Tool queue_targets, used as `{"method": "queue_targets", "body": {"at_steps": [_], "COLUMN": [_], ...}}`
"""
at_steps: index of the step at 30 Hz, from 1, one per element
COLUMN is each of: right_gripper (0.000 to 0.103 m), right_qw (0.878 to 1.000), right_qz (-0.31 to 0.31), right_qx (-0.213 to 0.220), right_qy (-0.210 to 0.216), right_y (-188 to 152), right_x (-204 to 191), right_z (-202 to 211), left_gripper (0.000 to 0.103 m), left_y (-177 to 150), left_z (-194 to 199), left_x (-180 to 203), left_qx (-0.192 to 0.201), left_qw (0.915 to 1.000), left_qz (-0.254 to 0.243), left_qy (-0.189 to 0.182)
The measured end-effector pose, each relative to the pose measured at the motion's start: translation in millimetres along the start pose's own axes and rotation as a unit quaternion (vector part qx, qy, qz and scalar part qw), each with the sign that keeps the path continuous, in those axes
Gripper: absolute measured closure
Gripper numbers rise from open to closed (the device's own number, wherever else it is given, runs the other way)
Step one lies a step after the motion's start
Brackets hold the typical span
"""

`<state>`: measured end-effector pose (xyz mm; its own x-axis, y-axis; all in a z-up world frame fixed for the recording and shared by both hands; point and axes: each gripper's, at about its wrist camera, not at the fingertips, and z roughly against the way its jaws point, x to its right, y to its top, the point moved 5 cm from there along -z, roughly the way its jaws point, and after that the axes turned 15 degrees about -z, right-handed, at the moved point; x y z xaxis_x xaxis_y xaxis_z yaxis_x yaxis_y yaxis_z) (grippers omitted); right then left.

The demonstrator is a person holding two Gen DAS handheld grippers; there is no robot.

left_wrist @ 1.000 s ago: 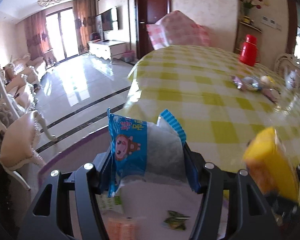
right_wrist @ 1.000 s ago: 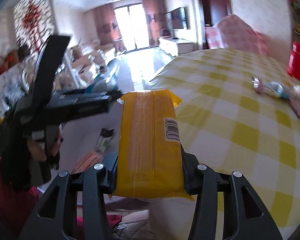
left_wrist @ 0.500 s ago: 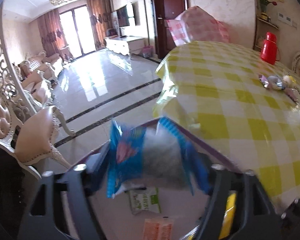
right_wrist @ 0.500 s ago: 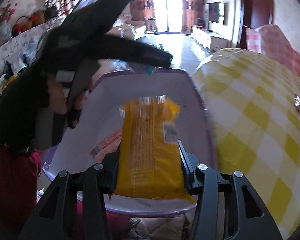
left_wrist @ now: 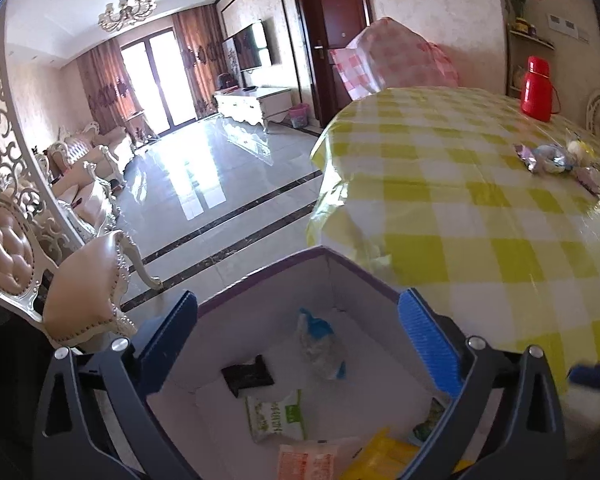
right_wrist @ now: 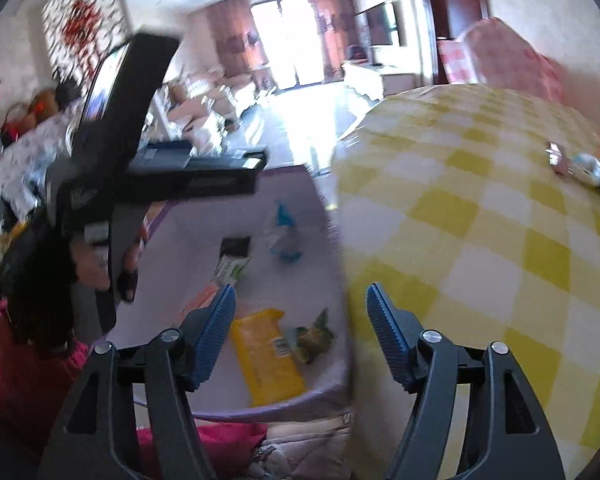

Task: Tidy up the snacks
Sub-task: 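Move both open tools back over the snacks on the table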

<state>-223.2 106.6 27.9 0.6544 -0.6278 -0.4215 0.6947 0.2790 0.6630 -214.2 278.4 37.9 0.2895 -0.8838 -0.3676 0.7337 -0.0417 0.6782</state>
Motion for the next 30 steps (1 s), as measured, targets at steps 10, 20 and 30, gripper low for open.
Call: {"method": "queue_targets", "body": {"at_steps": [10,20,30], "right_gripper": [0.016,0.016,0.016], "right_qw": [0.984,0.948,0.896], "right_qz": [-0.106,-0.224,-0.276], "right_qx": [0.124,0.133,0.132], "right_qy": [-0.065,-0.182,-0.323], "right_y": [30,29,58], "right_x": [103,236,366], "right_z": [69,123,156], "left_gripper": [0.002,0.002,0.002], "left_y": [26,103,184], "left_z": [9,-3,-76], "left_x": [68,199,304], "left_qx": [0.013,-0.004,0.011], "left_qw": [0.9977,0.9625,0.9659], "left_qz": [-0.05,-0.044,0.03], "left_qy": [-0.044,-0.268,-0.257]}}
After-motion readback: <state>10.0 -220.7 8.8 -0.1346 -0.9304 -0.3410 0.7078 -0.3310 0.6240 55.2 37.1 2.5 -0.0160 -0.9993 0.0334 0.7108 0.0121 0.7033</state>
